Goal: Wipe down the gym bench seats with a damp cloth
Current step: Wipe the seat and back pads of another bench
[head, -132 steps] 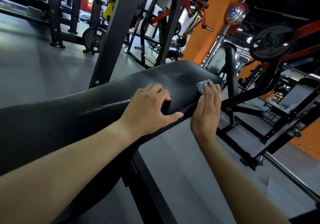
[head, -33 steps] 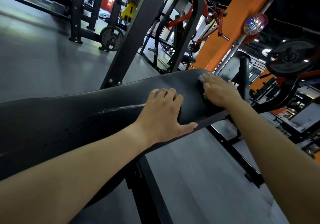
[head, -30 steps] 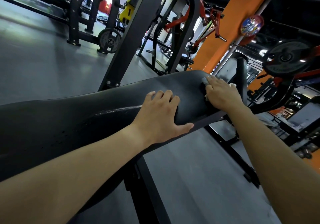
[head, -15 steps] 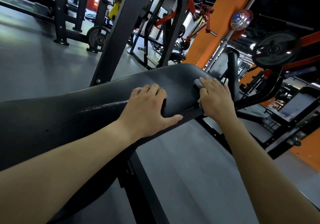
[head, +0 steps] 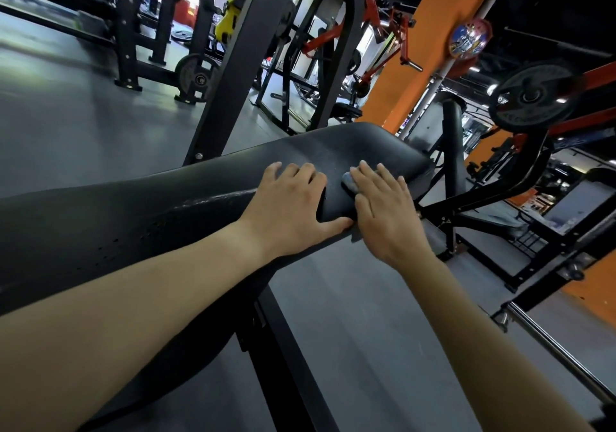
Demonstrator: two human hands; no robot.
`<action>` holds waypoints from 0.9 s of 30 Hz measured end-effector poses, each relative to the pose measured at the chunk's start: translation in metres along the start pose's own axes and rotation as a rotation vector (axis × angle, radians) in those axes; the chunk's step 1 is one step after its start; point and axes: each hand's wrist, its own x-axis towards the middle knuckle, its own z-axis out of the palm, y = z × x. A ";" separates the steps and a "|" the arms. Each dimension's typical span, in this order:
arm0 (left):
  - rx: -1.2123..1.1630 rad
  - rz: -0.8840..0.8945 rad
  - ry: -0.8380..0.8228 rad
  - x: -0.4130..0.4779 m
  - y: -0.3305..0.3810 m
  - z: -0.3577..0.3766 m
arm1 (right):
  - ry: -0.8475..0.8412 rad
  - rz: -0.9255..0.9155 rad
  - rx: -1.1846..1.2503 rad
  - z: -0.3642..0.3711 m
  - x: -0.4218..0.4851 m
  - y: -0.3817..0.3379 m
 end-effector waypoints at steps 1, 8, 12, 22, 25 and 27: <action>0.024 0.017 -0.023 -0.004 -0.002 -0.003 | -0.006 0.004 -0.011 -0.002 0.003 0.002; 0.087 0.004 -0.067 -0.057 -0.032 -0.027 | 0.028 0.179 -0.071 0.002 0.045 -0.007; 0.084 -0.030 -0.054 -0.077 -0.040 -0.029 | 0.000 0.058 -0.092 0.010 0.023 -0.033; -0.047 -0.041 0.003 -0.082 -0.044 -0.024 | -0.110 -0.189 -0.083 0.014 -0.003 -0.054; -0.069 -0.049 -0.004 -0.086 -0.048 -0.023 | -0.116 -0.034 -0.141 0.006 0.033 -0.043; -0.079 -0.034 -0.028 -0.090 -0.052 -0.024 | -0.082 0.074 -0.122 0.008 0.050 -0.044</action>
